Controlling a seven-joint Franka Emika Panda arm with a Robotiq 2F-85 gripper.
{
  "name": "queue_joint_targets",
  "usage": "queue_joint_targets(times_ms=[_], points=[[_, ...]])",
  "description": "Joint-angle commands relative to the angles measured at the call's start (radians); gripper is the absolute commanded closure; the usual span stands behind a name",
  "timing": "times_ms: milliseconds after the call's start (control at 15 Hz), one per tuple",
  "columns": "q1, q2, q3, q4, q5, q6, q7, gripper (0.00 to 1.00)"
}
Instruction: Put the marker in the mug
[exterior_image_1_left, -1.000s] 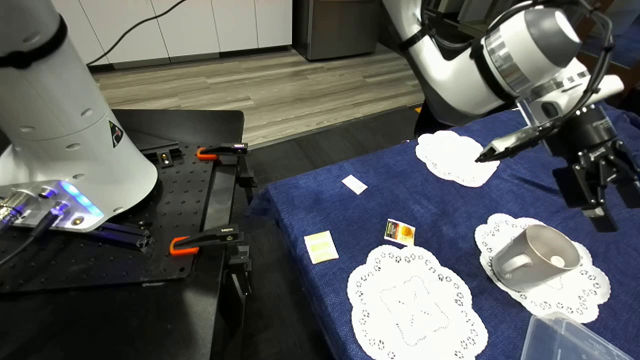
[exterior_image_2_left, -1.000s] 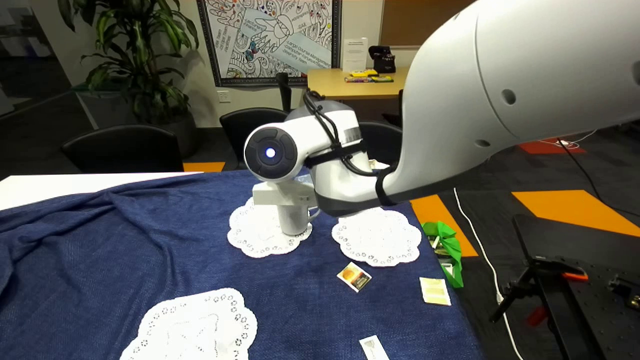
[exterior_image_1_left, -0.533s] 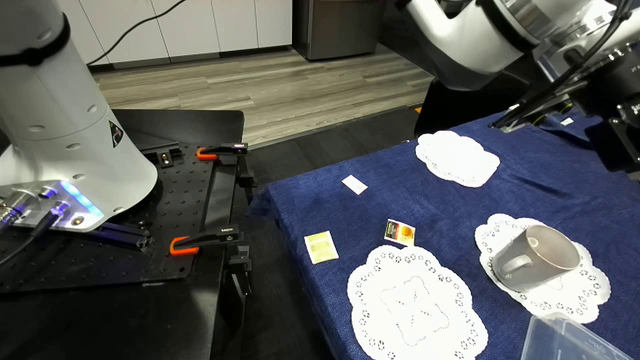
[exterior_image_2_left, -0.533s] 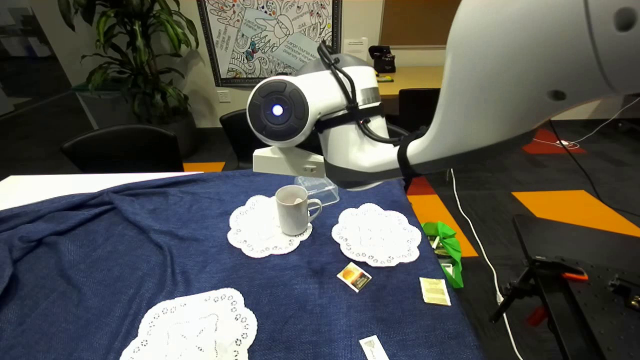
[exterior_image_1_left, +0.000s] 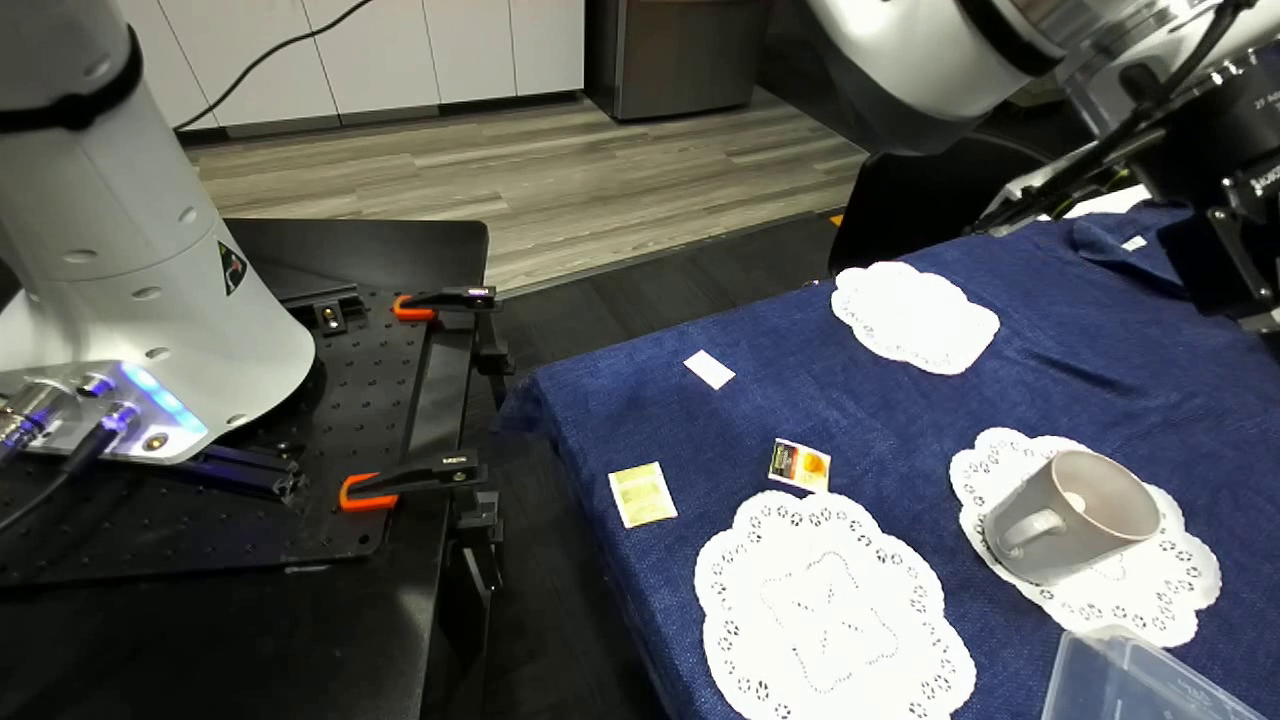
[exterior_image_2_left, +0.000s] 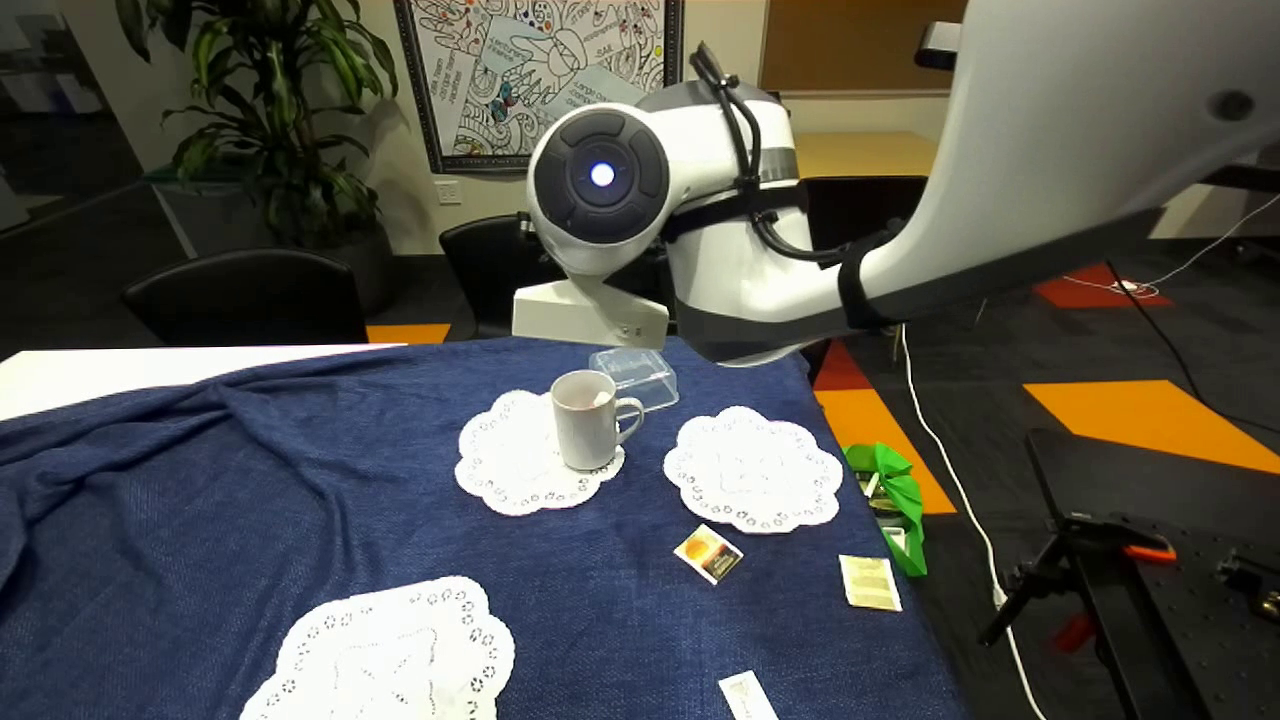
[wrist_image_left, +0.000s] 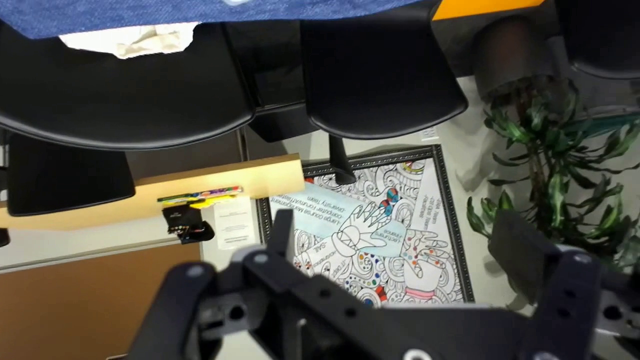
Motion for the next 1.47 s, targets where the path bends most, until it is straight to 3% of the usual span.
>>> queue_joint_targets(times_ms=[0, 400, 667, 867, 933, 1200, 1267, 1400], points=[[0.019, -0.136, 0.017, -0.123, 0.026, 0.149, -0.133, 0.00], [-0.021, -0.336, 0.107, -0.266, 0.137, 0.340, -0.512, 0.00], [-0.110, -0.501, 0.252, -0.329, 0.189, 0.344, -0.778, 0.00], [-0.242, -0.624, 0.430, -0.370, 0.233, 0.311, -0.980, 0.00], [-0.308, -0.670, 0.507, -0.384, 0.182, 0.290, -0.986, 0.00], [-0.542, -0.775, 0.823, -0.457, 0.330, 0.193, -1.245, 0.00], [-0.449, -0.692, 0.700, -0.397, 0.267, 0.248, -1.123, 0.00], [-0.513, -0.731, 0.791, -0.425, 0.308, 0.221, -1.200, 0.00]])
